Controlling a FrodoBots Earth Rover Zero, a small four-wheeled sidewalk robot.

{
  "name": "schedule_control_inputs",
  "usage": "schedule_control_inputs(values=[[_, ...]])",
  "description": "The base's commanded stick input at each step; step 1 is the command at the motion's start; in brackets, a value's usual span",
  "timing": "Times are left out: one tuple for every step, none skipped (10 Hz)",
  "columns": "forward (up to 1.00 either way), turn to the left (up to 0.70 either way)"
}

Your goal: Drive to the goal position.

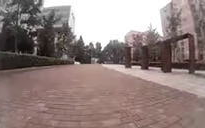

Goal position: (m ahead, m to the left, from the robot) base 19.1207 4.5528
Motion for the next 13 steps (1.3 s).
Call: schedule_control_inputs(values=[[0.63,0.00],[0.63,0.00],[0.63,0.00],[0.63,0.00],[0.63,0.00],[0.63,0.00],[0.63,0.00],[0.63,0.00],[0.63,0.00],[0.63,0.00],[0.63,0.01],[0.63,0.04],[0.63,0.07]])
